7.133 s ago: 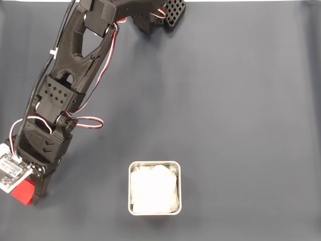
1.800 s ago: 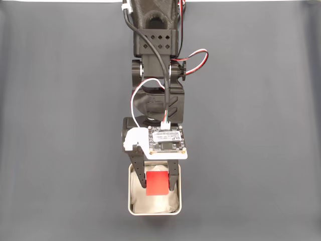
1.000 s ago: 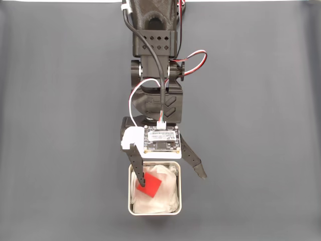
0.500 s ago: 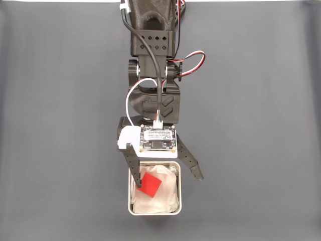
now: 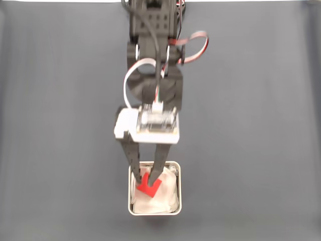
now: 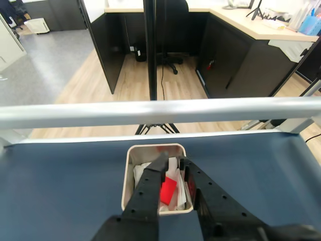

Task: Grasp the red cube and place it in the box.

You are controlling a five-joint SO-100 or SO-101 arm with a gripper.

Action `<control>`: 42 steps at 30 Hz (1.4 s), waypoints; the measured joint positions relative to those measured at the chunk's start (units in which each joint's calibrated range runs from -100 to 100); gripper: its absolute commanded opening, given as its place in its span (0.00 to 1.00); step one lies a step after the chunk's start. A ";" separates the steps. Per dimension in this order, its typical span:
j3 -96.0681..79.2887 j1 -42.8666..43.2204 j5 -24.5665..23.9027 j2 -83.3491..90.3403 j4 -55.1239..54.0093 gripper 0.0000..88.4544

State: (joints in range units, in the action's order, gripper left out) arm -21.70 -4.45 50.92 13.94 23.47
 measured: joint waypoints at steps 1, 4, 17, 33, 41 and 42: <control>0.00 0.30 0.00 2.08 1.27 0.00; -1.45 1.11 0.00 9.29 4.93 0.00; -47.56 3.86 0.49 54.62 10.10 0.00; -77.58 3.78 0.20 85.02 38.66 0.00; -77.67 4.67 -1.61 86.06 50.76 0.00; -77.67 4.67 -1.95 86.06 50.91 0.00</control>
State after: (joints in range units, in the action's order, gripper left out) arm -99.37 0.22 48.96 100.00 74.38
